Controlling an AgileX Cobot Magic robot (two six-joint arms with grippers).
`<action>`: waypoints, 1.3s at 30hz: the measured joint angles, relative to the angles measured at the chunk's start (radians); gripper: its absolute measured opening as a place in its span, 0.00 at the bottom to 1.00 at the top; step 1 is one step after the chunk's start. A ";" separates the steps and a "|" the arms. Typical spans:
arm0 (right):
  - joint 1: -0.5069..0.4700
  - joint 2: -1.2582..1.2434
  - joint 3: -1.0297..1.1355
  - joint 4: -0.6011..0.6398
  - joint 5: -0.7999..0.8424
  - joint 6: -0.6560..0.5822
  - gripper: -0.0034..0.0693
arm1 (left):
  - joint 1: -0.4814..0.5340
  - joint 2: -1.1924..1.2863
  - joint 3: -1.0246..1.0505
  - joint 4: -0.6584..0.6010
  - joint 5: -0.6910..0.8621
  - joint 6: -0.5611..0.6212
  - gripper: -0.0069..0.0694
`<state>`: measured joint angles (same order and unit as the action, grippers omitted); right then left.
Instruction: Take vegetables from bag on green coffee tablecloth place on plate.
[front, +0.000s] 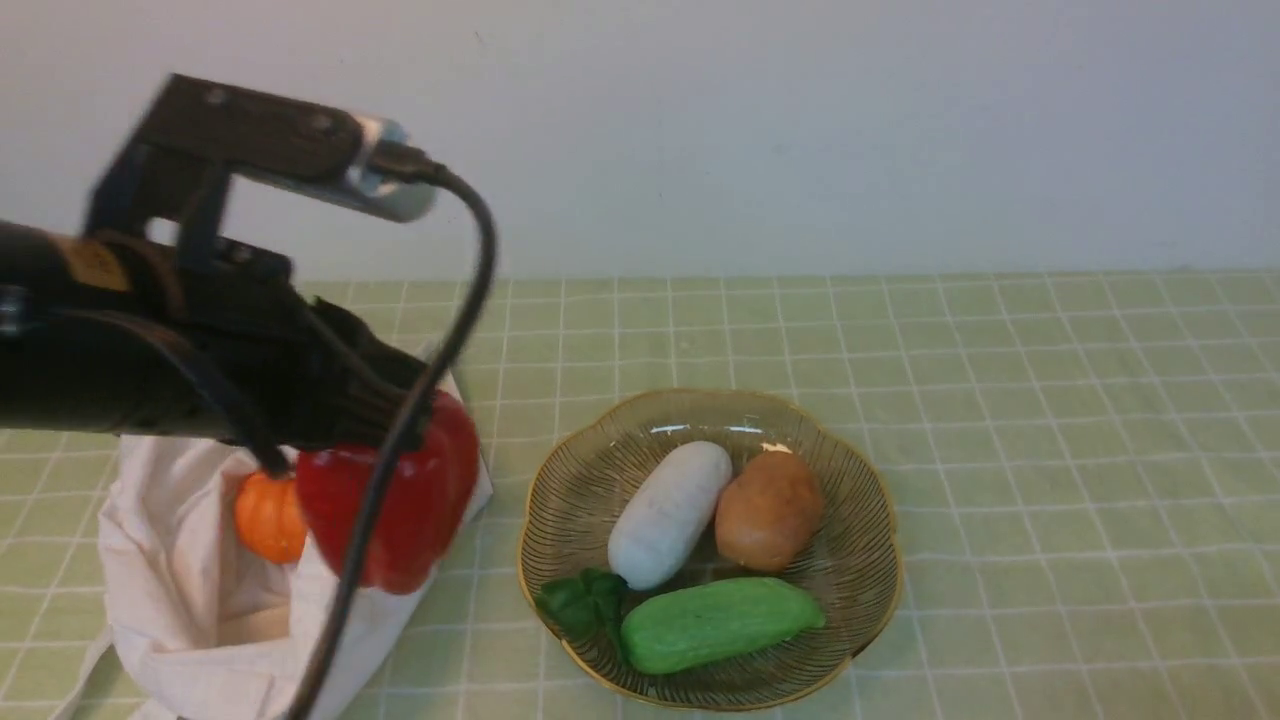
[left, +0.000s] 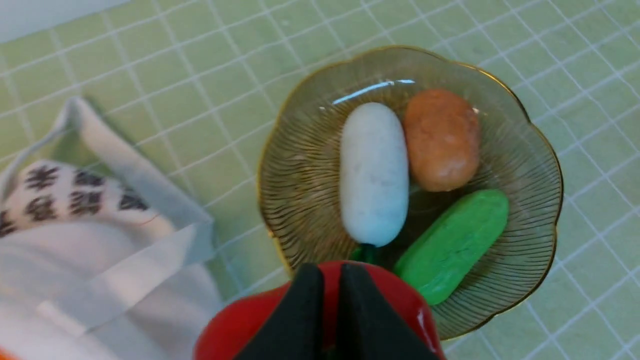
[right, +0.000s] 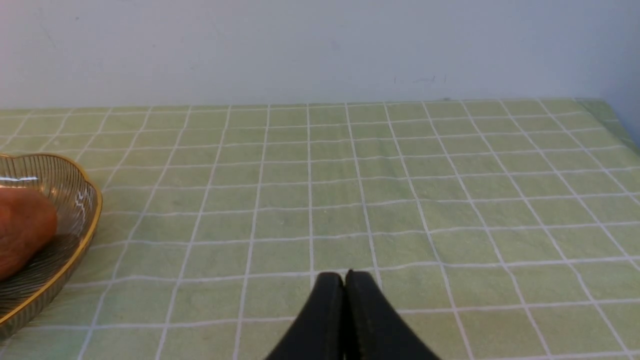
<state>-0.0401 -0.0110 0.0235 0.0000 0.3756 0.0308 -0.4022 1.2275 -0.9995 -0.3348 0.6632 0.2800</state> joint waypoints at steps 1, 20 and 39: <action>0.000 0.000 0.000 0.000 0.000 0.000 0.03 | -0.006 0.009 -0.001 0.000 -0.008 0.000 0.10; 0.000 0.000 0.000 0.000 0.000 0.000 0.03 | -0.099 0.596 -0.219 0.153 -0.276 -0.003 0.51; 0.000 0.000 0.000 0.000 0.000 0.000 0.03 | -0.099 -0.037 -0.217 0.516 0.060 -0.377 0.10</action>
<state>-0.0401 -0.0110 0.0235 0.0000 0.3756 0.0308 -0.5009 1.1907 -1.2163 0.1813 0.7231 -0.0966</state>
